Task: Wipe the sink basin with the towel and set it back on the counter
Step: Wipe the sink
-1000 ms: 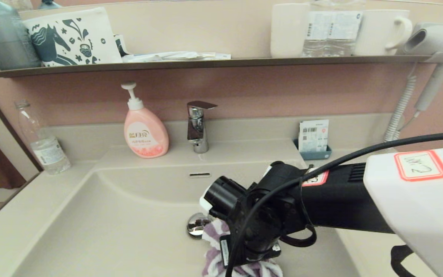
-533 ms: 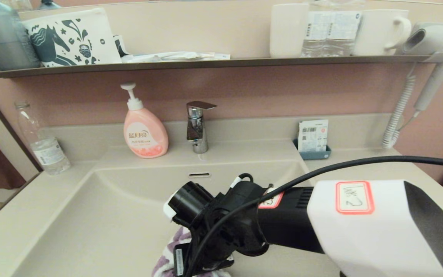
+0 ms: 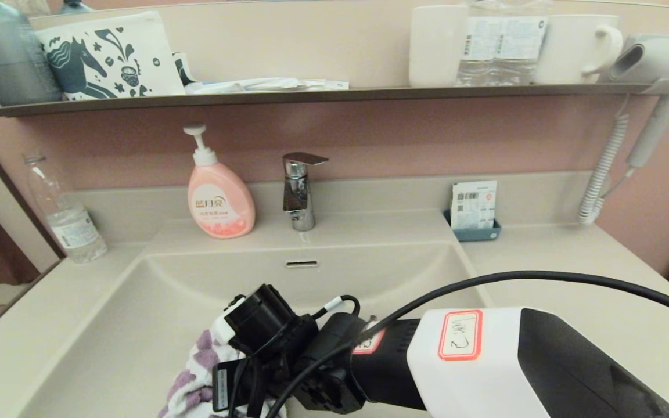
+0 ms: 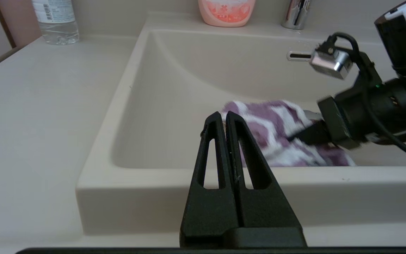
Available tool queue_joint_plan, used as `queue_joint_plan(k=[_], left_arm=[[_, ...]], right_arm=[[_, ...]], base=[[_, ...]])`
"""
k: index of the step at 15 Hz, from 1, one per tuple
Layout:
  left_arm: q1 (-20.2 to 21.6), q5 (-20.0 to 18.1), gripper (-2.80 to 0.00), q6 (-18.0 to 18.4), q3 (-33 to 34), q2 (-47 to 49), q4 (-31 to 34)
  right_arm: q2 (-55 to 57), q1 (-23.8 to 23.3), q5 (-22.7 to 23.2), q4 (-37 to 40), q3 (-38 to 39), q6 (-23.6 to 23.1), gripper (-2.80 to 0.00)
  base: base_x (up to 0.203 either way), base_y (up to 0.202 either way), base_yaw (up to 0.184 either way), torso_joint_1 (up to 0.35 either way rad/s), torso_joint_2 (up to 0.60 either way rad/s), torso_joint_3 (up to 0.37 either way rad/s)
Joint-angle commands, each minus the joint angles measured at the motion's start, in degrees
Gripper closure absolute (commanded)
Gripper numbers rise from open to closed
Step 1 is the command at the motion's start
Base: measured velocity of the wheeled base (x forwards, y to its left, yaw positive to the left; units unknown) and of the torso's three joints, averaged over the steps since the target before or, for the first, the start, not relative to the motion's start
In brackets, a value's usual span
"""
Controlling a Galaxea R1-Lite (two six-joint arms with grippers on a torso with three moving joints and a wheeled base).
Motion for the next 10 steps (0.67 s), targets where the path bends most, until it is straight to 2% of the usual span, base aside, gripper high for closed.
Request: queue_joint_plan(k=[1,3,5,8,10], left_arm=[[0.0,0.0,0.0,0.0,0.0,0.1,0.0],[0.0,0.0,0.0,0.0,0.0,0.1,0.0],[0.0,0.0,0.0,0.0,0.0,0.1,0.0],[0.0,0.0,0.0,0.0,0.0,0.1,0.0],[0.0,0.0,0.0,0.0,0.0,0.1,0.0]], right_arm=[[1.1,-0.7,-2.0,-4.7,-0.1,0.2,0.0],[4.5,-1.6,-5.5,-13.6,-0.1,-1.4,0.0],[7.0,-2.5,-9.1,-20.0,-0.1,-5.1,0.0],[5.6,-3.3,-9.2,-19.6,-0.1,-5.4,0.0],[3.3,-4.5,-9.2,-16.7,0.0,-5.6,0.0]], base=[[0.0,0.0,0.0,0.0,0.0,0.0],[0.0,0.0,0.0,0.0,0.0,0.0],[0.0,0.0,0.0,0.0,0.0,0.0],[0.0,0.0,0.0,0.0,0.0,0.0],[0.0,0.0,0.0,0.0,0.0,0.0]])
